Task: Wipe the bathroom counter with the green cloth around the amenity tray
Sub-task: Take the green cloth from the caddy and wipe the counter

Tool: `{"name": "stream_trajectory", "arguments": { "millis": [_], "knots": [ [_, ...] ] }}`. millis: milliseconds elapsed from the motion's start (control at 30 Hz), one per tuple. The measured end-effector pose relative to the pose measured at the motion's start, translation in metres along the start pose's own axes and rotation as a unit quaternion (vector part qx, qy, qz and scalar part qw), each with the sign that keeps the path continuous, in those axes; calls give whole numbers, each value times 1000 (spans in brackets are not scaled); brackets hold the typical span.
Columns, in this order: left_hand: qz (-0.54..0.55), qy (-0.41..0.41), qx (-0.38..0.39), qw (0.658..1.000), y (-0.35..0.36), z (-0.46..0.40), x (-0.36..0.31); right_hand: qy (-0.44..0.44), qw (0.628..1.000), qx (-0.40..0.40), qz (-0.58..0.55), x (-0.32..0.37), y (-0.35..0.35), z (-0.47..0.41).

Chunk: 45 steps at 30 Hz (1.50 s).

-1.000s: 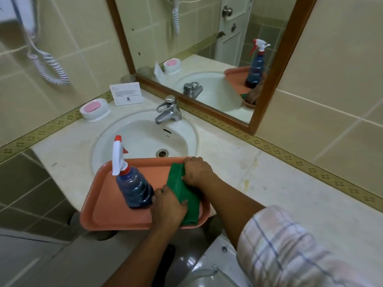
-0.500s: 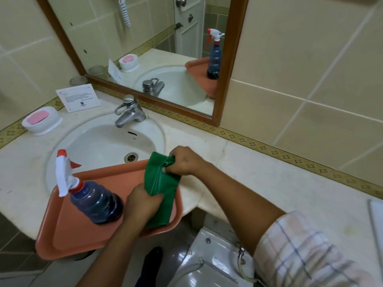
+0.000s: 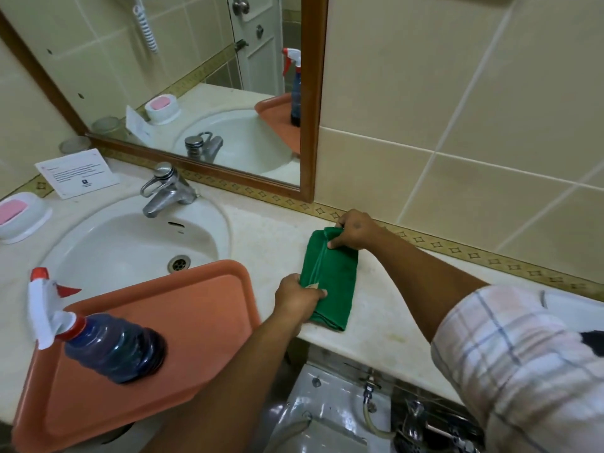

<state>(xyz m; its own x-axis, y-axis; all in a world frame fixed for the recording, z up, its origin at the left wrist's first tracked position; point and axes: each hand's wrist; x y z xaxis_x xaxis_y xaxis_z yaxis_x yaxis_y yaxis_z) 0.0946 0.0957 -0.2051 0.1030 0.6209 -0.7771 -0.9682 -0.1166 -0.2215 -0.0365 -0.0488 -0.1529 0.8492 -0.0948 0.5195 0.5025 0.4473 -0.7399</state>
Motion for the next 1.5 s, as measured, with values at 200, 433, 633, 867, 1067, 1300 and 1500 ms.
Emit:
{"name": "stream_trajectory", "arguments": {
  "millis": [200,433,633,867,1067,1300,1500],
  "knots": [
    [-49,7,-29,998,-2,-17,9,2,999,-35,-33,-2,20,-18],
    [-416,152,-135,886,-27,-25,-8,-46,973,-201,108,5,40,-3],
    [-489,301,-81,815,-38,-89,-33,-58,979,-176,85,12,114,19],
    [-544,349,-55,761,-37,-141,-20,-13,978,-159,132,5,145,5],
    [-530,360,-42,766,-39,-140,-21,-17,981,-145,131,2,143,6],
    [-499,407,-47,763,-45,-136,-21,-36,980,-141,135,-54,110,16],
    [-516,428,-52,740,-46,-142,-18,52,973,-180,138,-177,50,57]
  ]
}}
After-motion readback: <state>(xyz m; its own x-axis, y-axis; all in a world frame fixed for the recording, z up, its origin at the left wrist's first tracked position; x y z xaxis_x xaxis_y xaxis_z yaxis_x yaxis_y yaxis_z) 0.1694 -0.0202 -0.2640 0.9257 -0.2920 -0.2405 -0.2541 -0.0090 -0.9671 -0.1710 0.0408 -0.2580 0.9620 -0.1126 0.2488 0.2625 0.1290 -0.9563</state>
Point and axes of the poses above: each hand's wrist, its own z-axis away from the middle knuckle, its own y-axis out of the palm, x = y × z, and after that the axes turned 4 degrees about -z, right-handed
